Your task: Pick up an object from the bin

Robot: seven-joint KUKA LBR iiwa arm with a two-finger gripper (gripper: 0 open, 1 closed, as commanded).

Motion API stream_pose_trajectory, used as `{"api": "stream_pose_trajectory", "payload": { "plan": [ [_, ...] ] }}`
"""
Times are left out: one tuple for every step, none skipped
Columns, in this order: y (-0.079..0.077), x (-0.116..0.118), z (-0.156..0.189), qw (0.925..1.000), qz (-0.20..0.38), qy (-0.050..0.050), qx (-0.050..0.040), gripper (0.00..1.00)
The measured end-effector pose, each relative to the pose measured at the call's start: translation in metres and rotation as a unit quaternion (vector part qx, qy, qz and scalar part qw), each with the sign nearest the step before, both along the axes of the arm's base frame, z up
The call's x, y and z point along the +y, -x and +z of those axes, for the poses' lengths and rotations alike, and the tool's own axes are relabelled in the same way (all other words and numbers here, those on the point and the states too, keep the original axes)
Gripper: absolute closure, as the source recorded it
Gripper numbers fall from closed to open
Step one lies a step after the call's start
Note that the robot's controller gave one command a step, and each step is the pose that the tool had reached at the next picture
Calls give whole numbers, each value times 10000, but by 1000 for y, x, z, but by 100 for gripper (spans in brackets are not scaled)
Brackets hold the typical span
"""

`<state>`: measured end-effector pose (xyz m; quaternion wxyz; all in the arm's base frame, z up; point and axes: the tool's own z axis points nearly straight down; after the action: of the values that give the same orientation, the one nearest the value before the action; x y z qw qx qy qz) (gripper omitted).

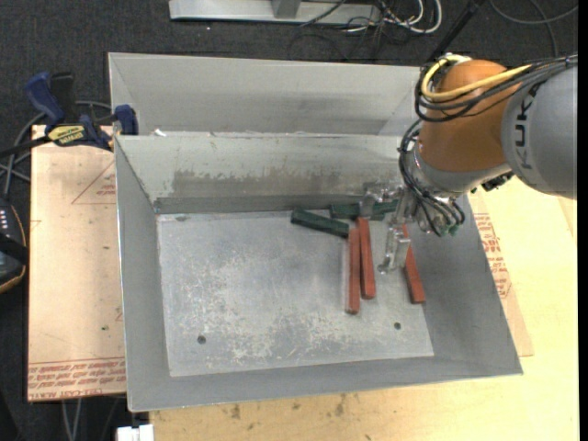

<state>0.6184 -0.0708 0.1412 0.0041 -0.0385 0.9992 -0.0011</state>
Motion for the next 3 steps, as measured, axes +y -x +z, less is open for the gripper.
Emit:
{"api": "stream_pose_trajectory", "payload": {
  "plan": [
    [-18,4,-69,9803,1977,-4,22,0],
    [-16,8,-69,9095,4157,21,-11,0],
    [-15,8,-68,9096,4156,19,2,100]
  ]
}}
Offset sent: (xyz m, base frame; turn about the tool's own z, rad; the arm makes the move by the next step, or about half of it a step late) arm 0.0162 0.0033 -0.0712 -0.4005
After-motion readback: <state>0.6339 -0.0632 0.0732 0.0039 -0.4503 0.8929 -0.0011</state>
